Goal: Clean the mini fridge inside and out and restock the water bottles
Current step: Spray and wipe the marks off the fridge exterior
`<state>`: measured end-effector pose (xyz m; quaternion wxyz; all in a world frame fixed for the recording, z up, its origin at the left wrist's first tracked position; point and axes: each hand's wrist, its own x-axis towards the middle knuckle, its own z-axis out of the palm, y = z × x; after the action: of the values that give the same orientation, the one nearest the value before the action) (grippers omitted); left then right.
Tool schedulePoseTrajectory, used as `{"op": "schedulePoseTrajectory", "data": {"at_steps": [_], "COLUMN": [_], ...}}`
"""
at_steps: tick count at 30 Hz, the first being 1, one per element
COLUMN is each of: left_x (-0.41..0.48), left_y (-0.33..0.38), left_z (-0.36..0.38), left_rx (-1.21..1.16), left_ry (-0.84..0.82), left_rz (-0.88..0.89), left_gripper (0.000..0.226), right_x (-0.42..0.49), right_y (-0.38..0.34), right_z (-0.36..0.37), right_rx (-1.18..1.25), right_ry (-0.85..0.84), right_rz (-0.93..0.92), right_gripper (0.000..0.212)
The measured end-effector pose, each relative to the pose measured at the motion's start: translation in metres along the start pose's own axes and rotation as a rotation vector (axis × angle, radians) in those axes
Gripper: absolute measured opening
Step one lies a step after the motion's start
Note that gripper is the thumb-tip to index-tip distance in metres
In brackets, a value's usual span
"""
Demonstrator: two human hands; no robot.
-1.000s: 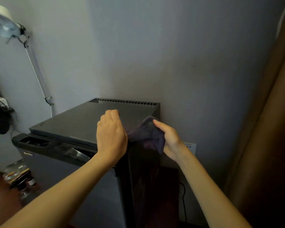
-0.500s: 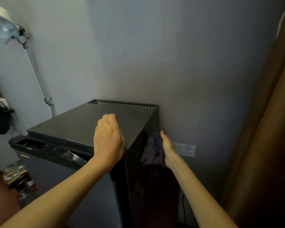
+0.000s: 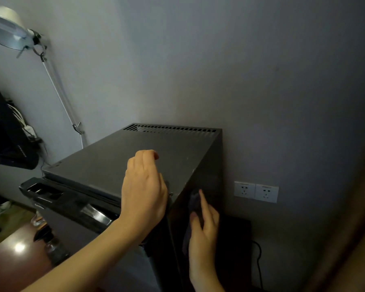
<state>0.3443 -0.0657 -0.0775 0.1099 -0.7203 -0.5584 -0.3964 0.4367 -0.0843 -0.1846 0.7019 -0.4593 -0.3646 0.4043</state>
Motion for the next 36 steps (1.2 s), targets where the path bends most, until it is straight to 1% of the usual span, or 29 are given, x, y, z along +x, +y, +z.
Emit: {"op": "schedulePoseTrajectory", "data": {"at_steps": [3, 5, 7, 9, 11, 14, 17, 19, 22, 25, 27, 28, 30, 32, 34, 36], "left_x": [-0.001, -0.001, -0.001, -0.001, -0.001, -0.001, 0.0, 0.001, 0.001, 0.002, 0.003, 0.003, 0.002, 0.002, 0.002, 0.001], "left_y": [-0.002, -0.003, -0.002, -0.001, -0.001, -0.001, -0.001, 0.0, 0.001, 0.001, 0.001, 0.002, 0.002, 0.002, 0.001, 0.001], "left_z": [0.0, 0.001, 0.001, 0.0, -0.001, -0.002, -0.001, -0.001, -0.002, -0.002, -0.002, -0.002, -0.002, -0.002, -0.002, -0.001], "left_rx": [0.003, 0.003, 0.003, 0.003, 0.001, 0.0, 0.004, 0.0, -0.004, 0.006, 0.009, 0.006, -0.006, -0.005, 0.003, -0.002], "left_ry": [-0.002, 0.002, 0.004, 0.008, 0.009, 0.005, 0.011, 0.01, 0.0, -0.011, -0.014, -0.016, -0.021, -0.02, -0.025, -0.045], "left_rz": [0.011, 0.005, -0.003, -0.011, -0.018, -0.023, -0.038, -0.046, -0.047, -0.039, -0.032, -0.031, -0.027, -0.013, 0.016, 0.065], "left_gripper": [0.036, 0.036, 0.035, 0.035, 0.036, 0.036, 0.035, 0.034, 0.036, 0.036, 0.04, 0.041, 0.039, 0.038, 0.038, 0.038], "right_x": [-0.008, 0.007, 0.035, 0.071, 0.116, 0.204, 0.268, 0.273, 0.224, 0.134, 0.074, 0.047, -0.002, -0.039, -0.062, -0.073], "right_y": [-0.017, -0.037, -0.053, -0.062, -0.064, -0.064, -0.066, -0.065, -0.068, -0.072, -0.068, -0.063, -0.043, -0.016, 0.013, 0.032], "right_z": [-0.007, -0.008, -0.004, 0.005, 0.016, 0.021, 0.019, 0.02, 0.02, 0.009, 0.001, -0.002, -0.004, -0.001, 0.004, 0.005], "right_rx": [-0.021, -0.118, -0.368, -0.627, -0.817, -0.989, -1.063, -1.08, -1.001, -0.76, -0.592, -0.518, -0.328, -0.12, -0.031, -0.006], "right_ry": [-0.01, -0.067, -0.19, -0.263, -0.283, -0.291, -0.266, -0.263, -0.322, -0.418, -0.418, -0.382, -0.251, -0.122, -0.043, 0.006], "right_rz": [-0.226, -0.467, -0.662, -0.775, -0.784, -0.634, -0.466, -0.443, -0.526, -0.659, -0.658, -0.645, -0.587, -0.449, -0.324, -0.29], "right_gripper": [0.036, 0.025, 0.02, 0.017, 0.017, 0.021, 0.023, 0.022, 0.021, 0.02, 0.02, 0.02, 0.022, 0.028, 0.026, 0.021]}}
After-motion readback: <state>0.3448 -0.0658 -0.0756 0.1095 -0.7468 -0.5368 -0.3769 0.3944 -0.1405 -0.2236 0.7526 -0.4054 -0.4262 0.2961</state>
